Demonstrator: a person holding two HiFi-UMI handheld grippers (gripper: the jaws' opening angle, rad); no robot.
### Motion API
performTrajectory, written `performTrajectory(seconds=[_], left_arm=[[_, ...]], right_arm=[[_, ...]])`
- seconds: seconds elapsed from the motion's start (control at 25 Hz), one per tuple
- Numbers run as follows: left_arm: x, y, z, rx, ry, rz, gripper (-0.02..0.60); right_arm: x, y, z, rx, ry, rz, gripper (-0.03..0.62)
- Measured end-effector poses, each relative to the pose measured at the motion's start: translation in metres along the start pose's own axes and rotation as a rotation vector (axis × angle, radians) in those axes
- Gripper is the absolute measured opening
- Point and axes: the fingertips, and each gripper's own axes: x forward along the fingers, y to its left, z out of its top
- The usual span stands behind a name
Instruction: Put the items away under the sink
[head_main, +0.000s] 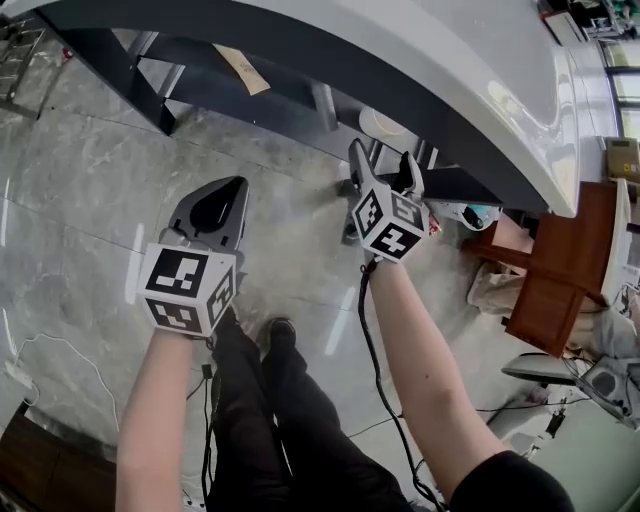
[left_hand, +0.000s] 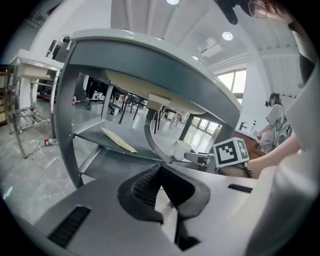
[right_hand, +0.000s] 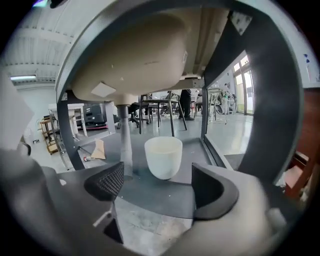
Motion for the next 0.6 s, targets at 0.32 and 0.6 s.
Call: performTrajectory(seconds=[0.32, 0.6], left_arm=[[-0.049, -0.046, 0.040, -0.013, -0.014, 0.005, 0.009], [-0.079, -0.096, 0.106, 0.048, -0.068, -0.041, 0.009]], right_arm=[[-0.087, 0.038, 0.054, 0.061, -0.027, 0.116, 0.388], [-0.160, 0.068, 0.120, 0.003, -0.104, 0.222, 0.242]])
